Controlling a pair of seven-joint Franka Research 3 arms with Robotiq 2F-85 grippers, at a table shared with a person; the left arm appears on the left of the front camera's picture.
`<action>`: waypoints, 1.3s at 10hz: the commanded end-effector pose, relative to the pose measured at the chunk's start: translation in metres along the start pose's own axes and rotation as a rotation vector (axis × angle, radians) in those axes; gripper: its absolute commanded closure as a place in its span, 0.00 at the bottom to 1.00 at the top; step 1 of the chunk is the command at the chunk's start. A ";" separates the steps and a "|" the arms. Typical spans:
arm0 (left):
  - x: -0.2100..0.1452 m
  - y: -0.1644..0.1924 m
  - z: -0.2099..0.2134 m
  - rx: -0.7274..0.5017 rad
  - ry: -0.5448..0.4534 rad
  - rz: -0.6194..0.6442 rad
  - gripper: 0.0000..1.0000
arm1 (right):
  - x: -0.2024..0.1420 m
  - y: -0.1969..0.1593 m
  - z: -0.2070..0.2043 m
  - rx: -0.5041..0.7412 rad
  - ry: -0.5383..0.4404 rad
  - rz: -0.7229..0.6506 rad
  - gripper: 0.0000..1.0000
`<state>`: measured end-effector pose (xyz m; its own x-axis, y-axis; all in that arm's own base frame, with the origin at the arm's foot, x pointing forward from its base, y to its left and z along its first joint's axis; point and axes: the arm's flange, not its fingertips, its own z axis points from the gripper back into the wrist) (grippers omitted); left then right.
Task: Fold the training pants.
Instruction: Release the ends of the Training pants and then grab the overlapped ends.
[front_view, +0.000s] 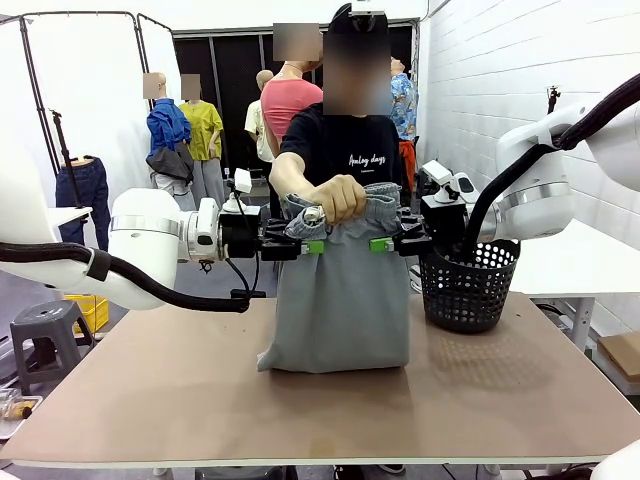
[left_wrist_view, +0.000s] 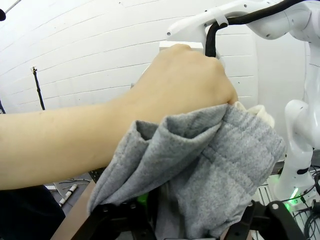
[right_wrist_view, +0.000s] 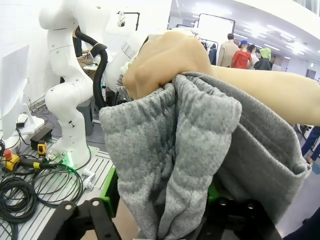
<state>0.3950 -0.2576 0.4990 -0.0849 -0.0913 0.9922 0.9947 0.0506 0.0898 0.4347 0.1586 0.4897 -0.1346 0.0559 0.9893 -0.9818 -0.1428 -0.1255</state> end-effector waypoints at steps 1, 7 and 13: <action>-0.001 -0.002 0.004 -0.005 -0.001 -0.021 0.00 | 0.005 -0.004 0.000 0.010 0.005 -0.023 0.00; -0.003 -0.004 0.005 0.024 0.013 -0.021 0.00 | 0.003 -0.005 0.001 -0.008 0.024 -0.025 0.00; -0.009 -0.011 0.023 0.174 0.055 -0.012 0.00 | -0.004 -0.002 0.021 -0.143 0.080 -0.014 0.00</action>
<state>0.3898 -0.2347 0.4926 -0.0787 -0.1615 0.9837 0.9795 0.1709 0.1064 0.4456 0.1381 0.4891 -0.1261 0.1184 0.9849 -0.9918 -0.0362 -0.1226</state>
